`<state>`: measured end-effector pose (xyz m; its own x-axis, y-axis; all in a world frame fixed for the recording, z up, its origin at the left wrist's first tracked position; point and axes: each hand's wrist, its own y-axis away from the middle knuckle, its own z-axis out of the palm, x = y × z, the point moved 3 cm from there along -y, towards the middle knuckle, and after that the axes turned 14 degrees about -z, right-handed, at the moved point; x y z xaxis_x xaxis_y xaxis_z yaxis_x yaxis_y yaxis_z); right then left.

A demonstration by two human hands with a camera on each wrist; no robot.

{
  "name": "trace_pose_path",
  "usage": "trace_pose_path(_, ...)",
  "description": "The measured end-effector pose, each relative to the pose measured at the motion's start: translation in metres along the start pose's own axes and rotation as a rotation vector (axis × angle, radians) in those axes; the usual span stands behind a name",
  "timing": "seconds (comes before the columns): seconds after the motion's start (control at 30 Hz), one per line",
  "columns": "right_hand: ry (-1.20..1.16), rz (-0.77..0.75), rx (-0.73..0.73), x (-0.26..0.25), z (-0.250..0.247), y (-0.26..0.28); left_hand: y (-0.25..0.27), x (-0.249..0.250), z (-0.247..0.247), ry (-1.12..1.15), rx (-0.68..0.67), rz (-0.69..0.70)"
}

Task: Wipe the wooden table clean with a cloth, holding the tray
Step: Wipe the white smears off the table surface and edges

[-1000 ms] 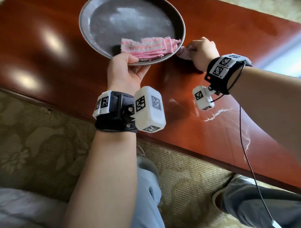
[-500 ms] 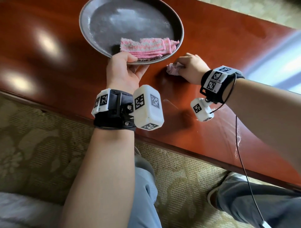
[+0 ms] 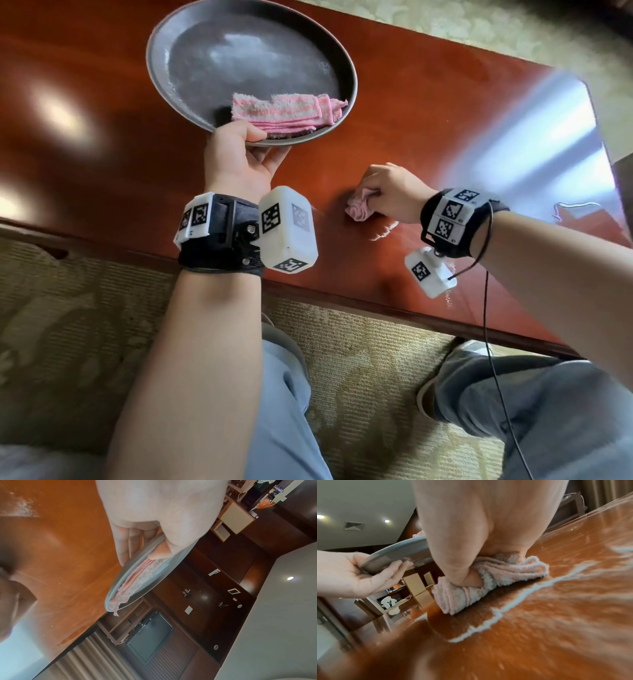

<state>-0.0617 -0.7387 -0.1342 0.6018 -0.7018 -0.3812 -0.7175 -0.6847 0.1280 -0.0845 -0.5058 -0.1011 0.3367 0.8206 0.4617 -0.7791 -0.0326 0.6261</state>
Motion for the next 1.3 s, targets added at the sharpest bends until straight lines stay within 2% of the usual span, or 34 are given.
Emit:
trace_pose_path(0.13, -0.047, 0.03, -0.006, 0.004, 0.001, 0.024, 0.004, -0.008, 0.005, -0.014, -0.015, -0.014)
trace_pose_path(0.23, -0.069, 0.08, -0.023, 0.01, -0.006, 0.021, 0.002, -0.014, 0.01, -0.01, -0.023, -0.02)
trace_pose_path(0.3, -0.07, 0.093, 0.079, 0.016, -0.019, 0.013, 0.0, -0.016, 0.012, -0.014, -0.023, -0.031)
trace_pose_path(0.37, -0.106, 0.119, 0.24, 0.026, -0.035, 0.003, -0.005, -0.017, 0.014, -0.009, -0.021, -0.035)
trace_pose_path(0.43, -0.143, 0.21, 0.365, 0.044, -0.05, -0.008, -0.012, -0.018, 0.016, -0.01, -0.02, -0.034)
trace_pose_path(0.57, -0.058, 0.349, 0.485, 0.083, -0.07, -0.033, -0.026, -0.017, 0.019, -0.002, -0.015, -0.038)
trace_pose_path(0.77, 0.041, 0.356, 0.423, 0.119, -0.071, -0.067, -0.043, -0.012, 0.025, 0.008, -0.018, -0.03)
trace_pose_path(0.93, 0.044, 0.405, 0.292, 0.134, -0.054, -0.079, -0.048, -0.012, 0.023, -0.001, -0.013, -0.032)
trace_pose_path(1.13, 0.083, 0.257, 0.186, 0.119, -0.047, -0.073, -0.046, -0.013, 0.025, -0.018, -0.005, -0.033)
trace_pose_path(1.3, 0.067, 0.046, 0.126, 0.085, -0.033, -0.054, -0.038, -0.017, 0.031, -0.03, -0.018, -0.038)
